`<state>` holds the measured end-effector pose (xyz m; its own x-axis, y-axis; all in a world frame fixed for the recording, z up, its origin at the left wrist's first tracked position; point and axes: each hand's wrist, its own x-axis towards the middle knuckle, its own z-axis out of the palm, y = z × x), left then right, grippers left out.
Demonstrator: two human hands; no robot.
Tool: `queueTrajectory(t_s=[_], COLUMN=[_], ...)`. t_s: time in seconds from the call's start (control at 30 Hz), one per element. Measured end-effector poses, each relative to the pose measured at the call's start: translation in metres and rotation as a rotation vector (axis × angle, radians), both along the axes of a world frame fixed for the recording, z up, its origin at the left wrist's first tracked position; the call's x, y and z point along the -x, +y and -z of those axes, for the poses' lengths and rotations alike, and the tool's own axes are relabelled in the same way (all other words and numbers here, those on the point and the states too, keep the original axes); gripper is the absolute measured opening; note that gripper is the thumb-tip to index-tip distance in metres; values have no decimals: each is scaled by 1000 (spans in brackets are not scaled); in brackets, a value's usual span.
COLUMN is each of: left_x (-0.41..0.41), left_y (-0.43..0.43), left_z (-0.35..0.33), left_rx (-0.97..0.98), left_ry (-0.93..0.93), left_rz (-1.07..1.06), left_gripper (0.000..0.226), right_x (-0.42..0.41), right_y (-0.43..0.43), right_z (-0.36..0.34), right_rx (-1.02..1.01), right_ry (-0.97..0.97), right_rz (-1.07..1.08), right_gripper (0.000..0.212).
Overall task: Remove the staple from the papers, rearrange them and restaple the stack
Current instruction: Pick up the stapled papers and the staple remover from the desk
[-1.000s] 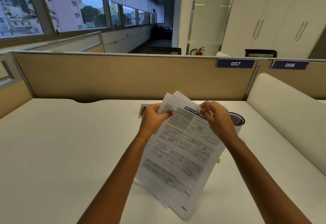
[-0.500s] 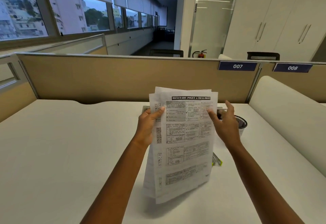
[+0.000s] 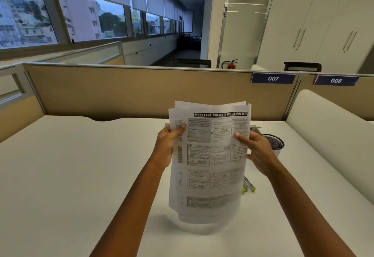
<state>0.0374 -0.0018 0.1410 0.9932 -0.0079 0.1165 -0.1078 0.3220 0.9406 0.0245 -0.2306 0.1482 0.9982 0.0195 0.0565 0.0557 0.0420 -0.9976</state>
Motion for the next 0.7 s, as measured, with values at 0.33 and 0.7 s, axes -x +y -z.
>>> queueTrajectory(t_s=[0.33,0.7], left_x=[-10,-13], left_y=[-12,5], left_z=[-26,-33], left_rx=[-131,-158], left_ry=[284,468], left_rz=[-308,13], left_gripper=[61,25], right_x=[19,57], right_y=[23,59], right_z=[-29,21], right_rx=[228,1110], right_ry=[-615,-1507], right_rz=[306,127], right_gripper=[14,9])
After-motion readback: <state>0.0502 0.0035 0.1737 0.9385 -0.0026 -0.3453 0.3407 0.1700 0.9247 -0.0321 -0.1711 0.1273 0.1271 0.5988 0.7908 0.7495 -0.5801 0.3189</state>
